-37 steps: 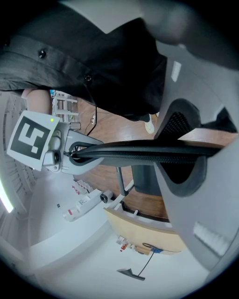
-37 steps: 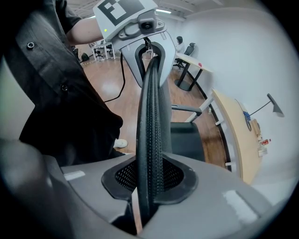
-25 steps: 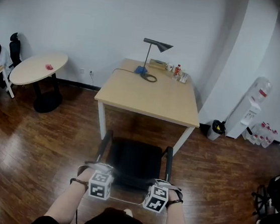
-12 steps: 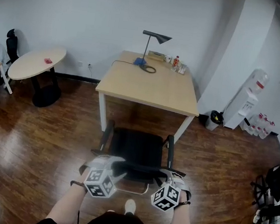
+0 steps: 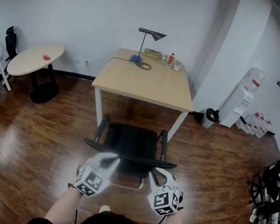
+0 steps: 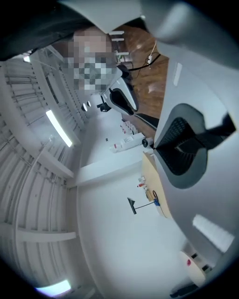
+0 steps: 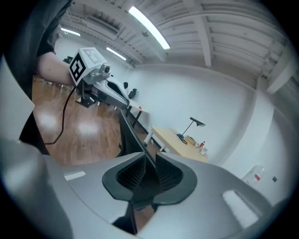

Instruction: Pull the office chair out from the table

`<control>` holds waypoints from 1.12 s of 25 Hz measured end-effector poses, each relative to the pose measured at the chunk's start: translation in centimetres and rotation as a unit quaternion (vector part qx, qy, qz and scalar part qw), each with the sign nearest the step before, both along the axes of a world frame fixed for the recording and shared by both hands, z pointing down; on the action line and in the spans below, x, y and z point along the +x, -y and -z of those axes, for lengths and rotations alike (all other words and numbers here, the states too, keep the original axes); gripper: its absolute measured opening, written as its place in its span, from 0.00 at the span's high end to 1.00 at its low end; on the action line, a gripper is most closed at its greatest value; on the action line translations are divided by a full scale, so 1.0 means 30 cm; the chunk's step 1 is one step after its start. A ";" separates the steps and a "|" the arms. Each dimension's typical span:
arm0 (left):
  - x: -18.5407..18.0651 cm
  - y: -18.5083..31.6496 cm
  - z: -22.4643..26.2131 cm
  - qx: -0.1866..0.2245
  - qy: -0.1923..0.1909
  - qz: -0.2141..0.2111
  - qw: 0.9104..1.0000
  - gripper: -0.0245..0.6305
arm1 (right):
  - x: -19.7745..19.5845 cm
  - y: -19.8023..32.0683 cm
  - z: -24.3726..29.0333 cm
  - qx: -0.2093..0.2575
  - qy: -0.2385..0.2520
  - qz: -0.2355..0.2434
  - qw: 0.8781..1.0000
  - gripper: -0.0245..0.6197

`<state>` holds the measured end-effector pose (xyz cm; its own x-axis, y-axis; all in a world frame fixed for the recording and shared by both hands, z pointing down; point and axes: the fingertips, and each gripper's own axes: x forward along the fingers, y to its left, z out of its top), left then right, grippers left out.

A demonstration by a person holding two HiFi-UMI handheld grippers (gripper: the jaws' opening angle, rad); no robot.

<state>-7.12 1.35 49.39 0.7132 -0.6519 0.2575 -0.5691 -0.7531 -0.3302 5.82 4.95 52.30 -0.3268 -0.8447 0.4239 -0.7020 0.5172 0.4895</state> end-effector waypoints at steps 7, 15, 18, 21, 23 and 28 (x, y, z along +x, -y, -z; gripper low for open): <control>0.033 -0.085 0.087 0.017 -0.104 0.101 0.989 0.96 | 0.137 -0.100 0.100 0.036 0.123 -0.024 0.992 0.90; 0.120 -0.267 0.077 0.011 -0.150 0.134 0.980 0.96 | 0.277 -0.257 0.080 0.031 0.224 -0.011 0.974 0.92; 0.113 -0.352 0.068 0.006 -0.169 0.144 0.975 0.96 | 0.313 -0.305 0.060 0.015 0.251 -0.005 0.968 0.92; 0.097 -0.407 0.104 0.015 -0.188 0.158 0.969 0.96 | 0.323 -0.343 0.092 0.025 0.261 0.005 0.965 0.93; 0.082 -0.433 0.113 0.021 -0.199 0.170 0.965 0.96 | 0.323 -0.376 0.120 0.037 0.267 0.016 0.963 0.94; 0.080 -0.469 0.135 0.030 -0.223 0.175 0.959 0.96 | 0.336 -0.425 0.143 0.051 0.268 0.020 0.962 0.94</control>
